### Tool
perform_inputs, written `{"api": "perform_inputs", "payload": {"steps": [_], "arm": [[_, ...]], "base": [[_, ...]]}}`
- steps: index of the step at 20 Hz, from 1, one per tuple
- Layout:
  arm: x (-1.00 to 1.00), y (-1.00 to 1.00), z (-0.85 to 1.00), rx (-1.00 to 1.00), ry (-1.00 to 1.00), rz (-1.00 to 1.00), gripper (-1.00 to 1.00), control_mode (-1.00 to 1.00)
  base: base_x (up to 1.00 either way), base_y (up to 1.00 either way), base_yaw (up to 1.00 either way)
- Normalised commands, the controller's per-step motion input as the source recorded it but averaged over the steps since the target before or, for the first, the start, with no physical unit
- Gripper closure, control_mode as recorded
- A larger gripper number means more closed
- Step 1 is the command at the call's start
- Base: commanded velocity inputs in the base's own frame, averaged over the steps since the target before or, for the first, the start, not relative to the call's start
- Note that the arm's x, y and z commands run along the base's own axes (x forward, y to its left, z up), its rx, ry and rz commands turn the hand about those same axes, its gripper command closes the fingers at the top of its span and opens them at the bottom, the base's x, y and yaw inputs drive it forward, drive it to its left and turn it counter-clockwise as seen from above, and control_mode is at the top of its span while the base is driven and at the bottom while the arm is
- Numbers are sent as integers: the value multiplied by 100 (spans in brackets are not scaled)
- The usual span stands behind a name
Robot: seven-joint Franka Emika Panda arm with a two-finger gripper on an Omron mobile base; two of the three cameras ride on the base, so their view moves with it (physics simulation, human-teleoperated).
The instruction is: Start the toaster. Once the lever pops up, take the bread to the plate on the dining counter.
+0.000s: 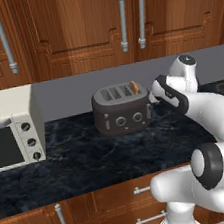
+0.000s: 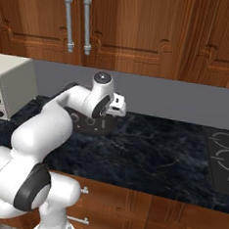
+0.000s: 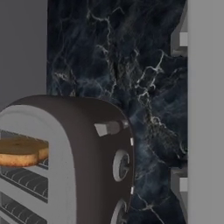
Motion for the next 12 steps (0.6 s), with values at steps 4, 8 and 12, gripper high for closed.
{"api": "perform_inputs", "payload": {"steps": [4, 8, 12], "arm": [[28, 0, 0, 0, 0, 0, -100, -100], [11, 0, 0, 0, 0, 0, -100, -100], [5, 0, 0, 0, 0, 0, -100, -100]], "base": [[0, 0, 0], [0, 0, 0], [0, 0, 0]]}}
